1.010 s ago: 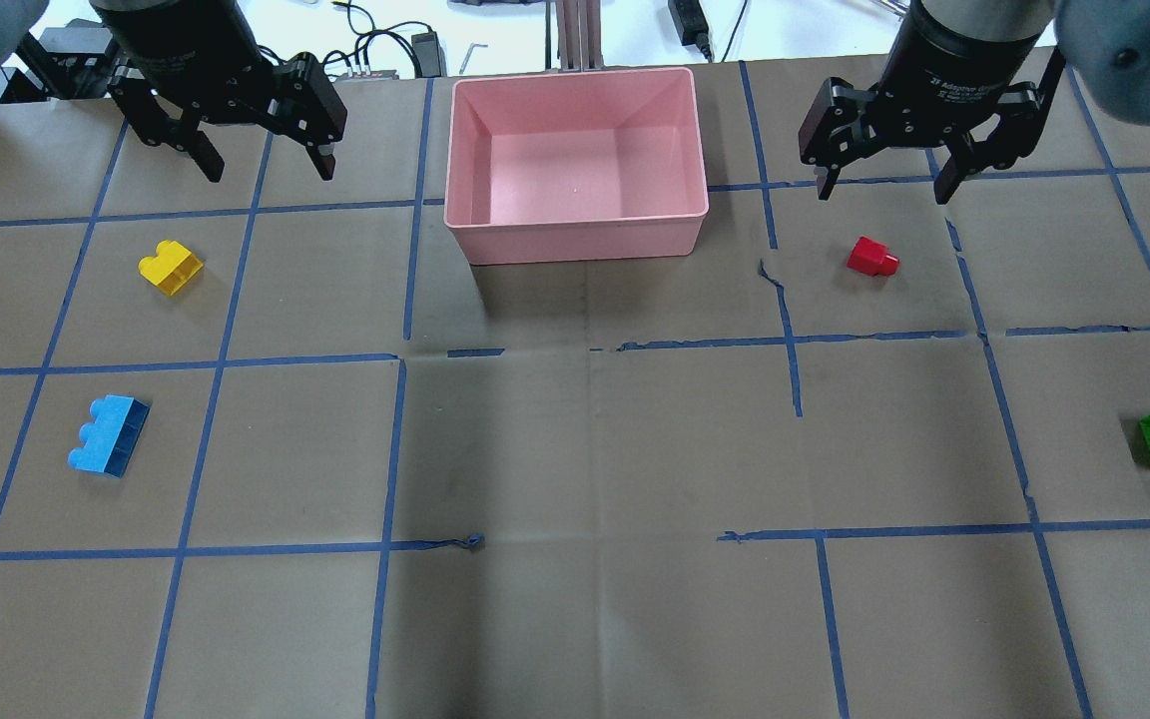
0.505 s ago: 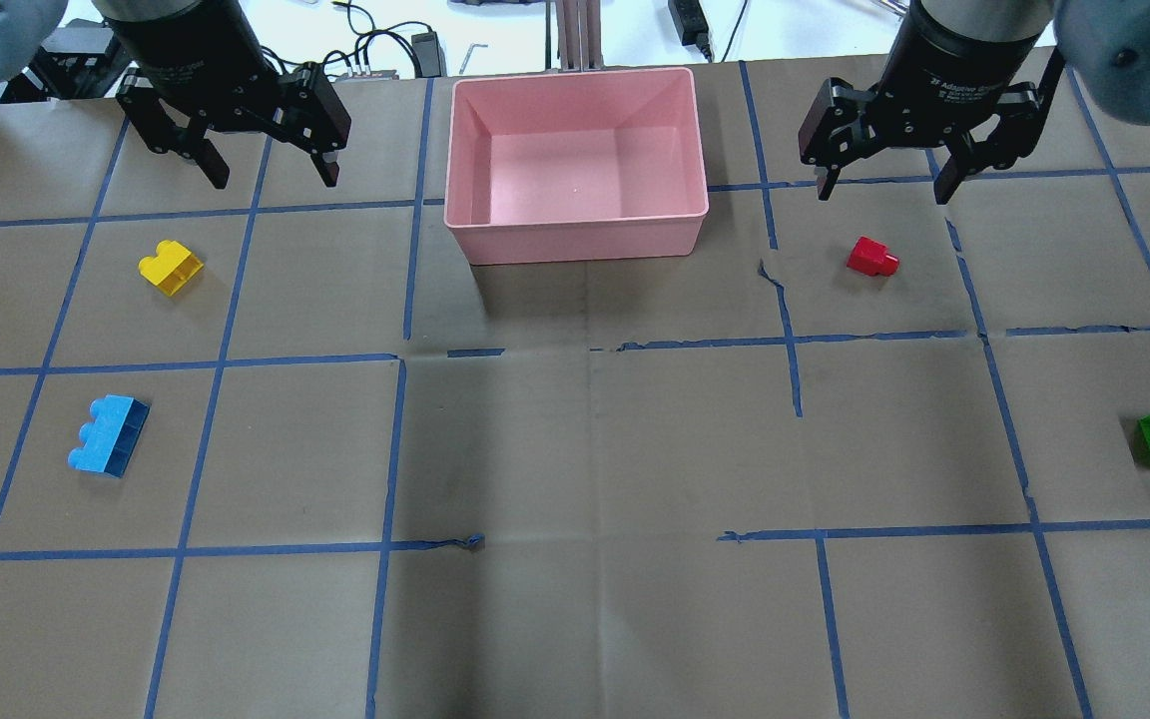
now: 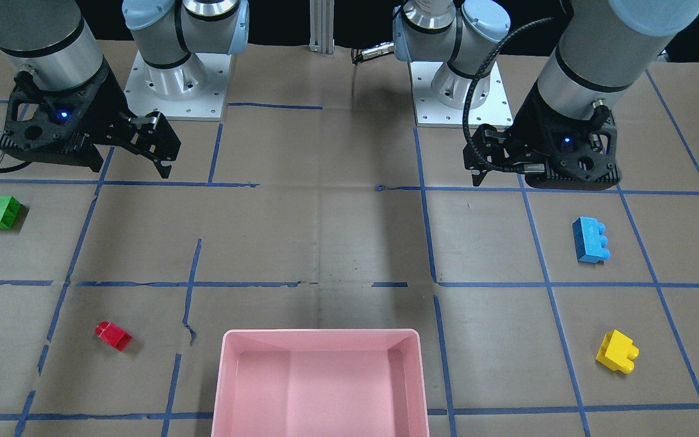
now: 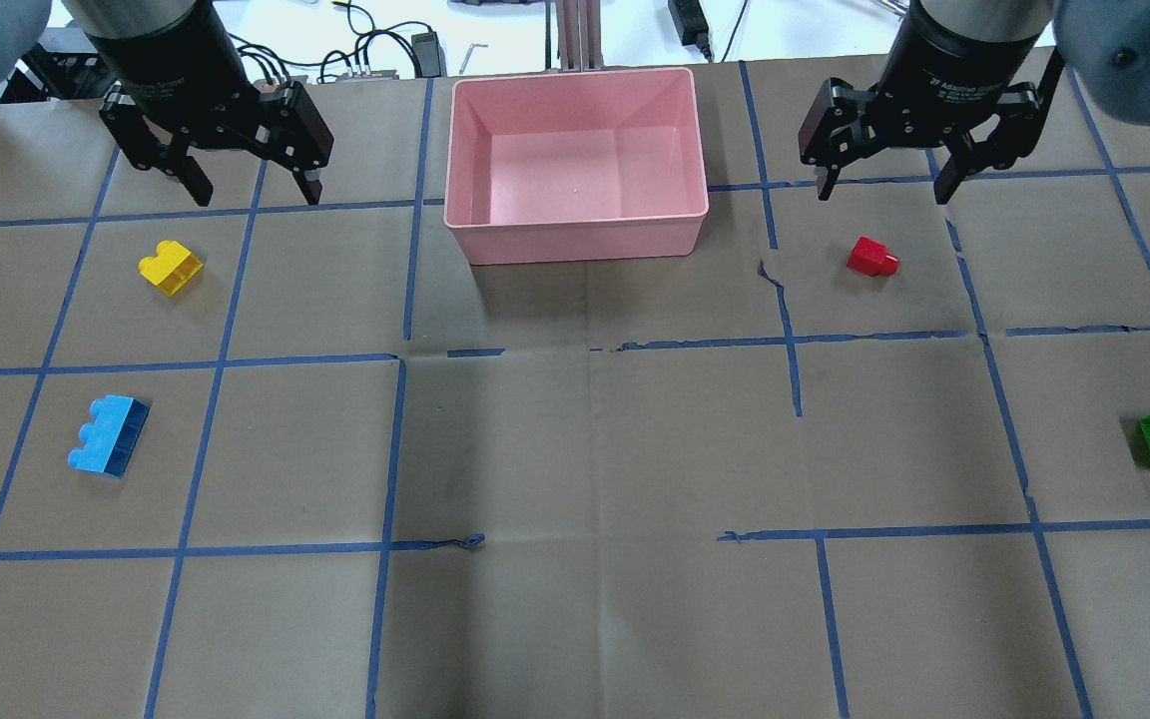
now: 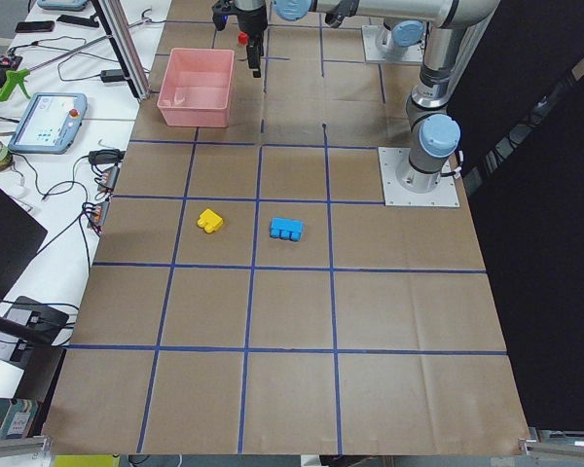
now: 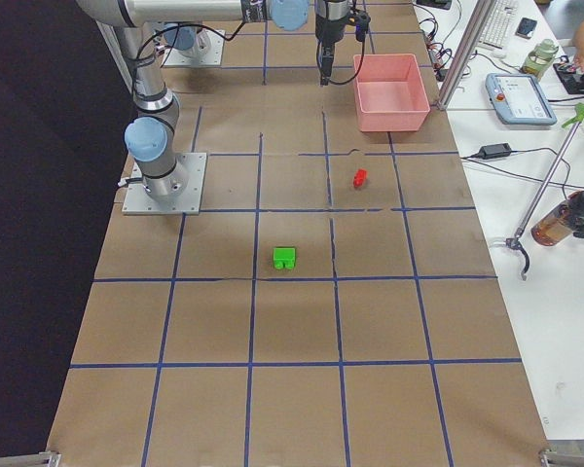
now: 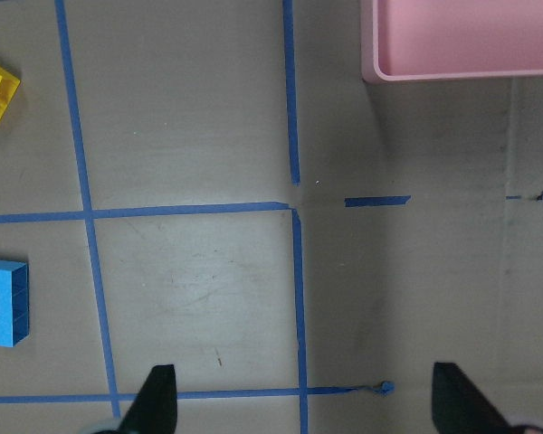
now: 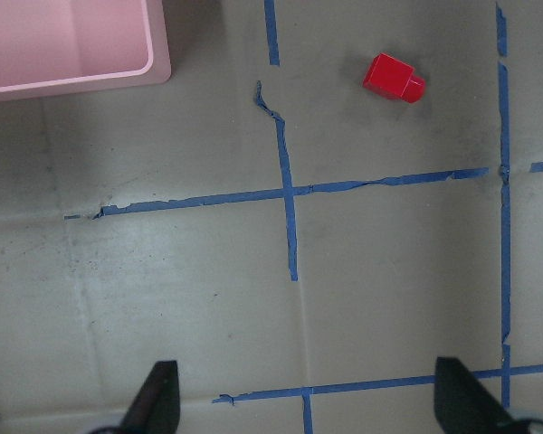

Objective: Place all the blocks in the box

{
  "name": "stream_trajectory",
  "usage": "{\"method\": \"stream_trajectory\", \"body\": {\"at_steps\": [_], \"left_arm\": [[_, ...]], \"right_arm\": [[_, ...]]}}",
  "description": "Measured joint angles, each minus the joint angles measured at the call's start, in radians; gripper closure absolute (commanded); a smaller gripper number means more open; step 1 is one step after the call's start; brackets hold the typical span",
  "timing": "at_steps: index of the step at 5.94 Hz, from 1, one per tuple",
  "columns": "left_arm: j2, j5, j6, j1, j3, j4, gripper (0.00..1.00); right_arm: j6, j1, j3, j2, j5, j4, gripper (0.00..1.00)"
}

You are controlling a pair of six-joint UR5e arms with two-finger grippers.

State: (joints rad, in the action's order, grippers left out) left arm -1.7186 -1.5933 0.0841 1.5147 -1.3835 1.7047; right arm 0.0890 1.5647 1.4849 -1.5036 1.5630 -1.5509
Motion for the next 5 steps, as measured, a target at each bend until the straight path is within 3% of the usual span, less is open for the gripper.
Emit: {"method": "stream_trajectory", "body": {"at_steps": [3,5], "left_arm": [[-0.041,-0.005,0.189,-0.228,-0.067,-0.024,0.02],[-0.093,-0.013,0.461,-0.399,-0.134,-0.113,0.02]], "right_arm": [[-0.048,-0.022,0.001,0.001,0.001,0.001,0.00],[-0.251,-0.157,0.003,0.000,0.002,0.005,0.00]]}}
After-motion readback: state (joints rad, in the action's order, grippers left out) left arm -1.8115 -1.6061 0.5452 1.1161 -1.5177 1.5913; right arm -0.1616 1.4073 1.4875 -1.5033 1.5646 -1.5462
